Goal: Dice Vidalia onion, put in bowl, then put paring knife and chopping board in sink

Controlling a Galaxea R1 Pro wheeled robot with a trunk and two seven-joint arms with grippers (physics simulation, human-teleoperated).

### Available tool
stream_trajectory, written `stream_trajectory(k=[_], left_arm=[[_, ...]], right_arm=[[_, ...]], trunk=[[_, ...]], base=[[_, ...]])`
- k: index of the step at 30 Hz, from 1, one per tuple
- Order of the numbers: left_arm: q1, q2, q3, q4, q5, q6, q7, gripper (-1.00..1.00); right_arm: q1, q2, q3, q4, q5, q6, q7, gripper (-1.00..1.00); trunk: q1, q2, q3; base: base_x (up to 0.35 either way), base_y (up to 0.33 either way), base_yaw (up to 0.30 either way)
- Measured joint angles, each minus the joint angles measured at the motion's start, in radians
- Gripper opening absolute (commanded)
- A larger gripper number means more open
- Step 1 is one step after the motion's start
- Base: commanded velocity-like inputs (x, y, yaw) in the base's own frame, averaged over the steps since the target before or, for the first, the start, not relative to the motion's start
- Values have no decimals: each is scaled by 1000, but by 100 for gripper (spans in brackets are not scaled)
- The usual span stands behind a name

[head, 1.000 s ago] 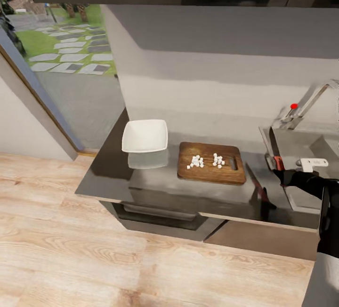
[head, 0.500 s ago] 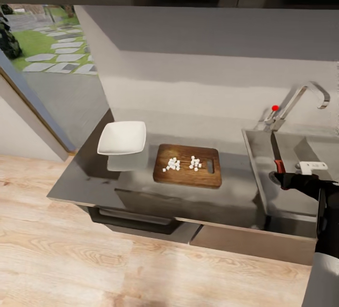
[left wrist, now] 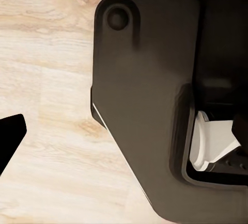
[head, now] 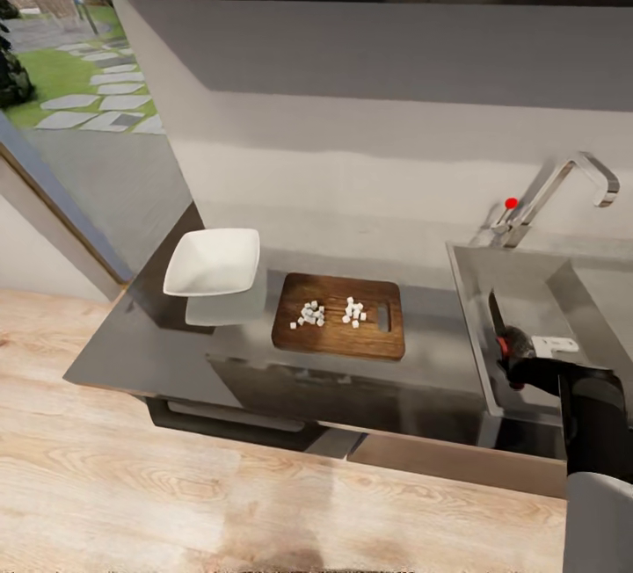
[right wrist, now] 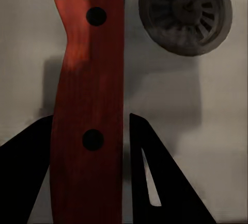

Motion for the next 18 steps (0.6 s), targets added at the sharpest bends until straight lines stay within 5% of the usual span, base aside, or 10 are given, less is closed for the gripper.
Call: stream_trajectory(k=[11, 12, 18], left_arm=[[0, 0, 0, 0, 0, 0, 2, 100], [0, 0, 0, 0, 0, 0, 2, 100], [0, 0, 0, 0, 0, 0, 2, 100]], right_arm=[[0, -3, -1, 18, 1, -6, -4, -100], [0, -3, -1, 18, 1, -6, -4, 100], [0, -2, -2, 18, 1, -6, -3, 100]], trunk=[[0, 0, -15], [0, 0, -15], [0, 0, -16]], base=[[0, 0, 0], [0, 0, 0], [0, 0, 0]])
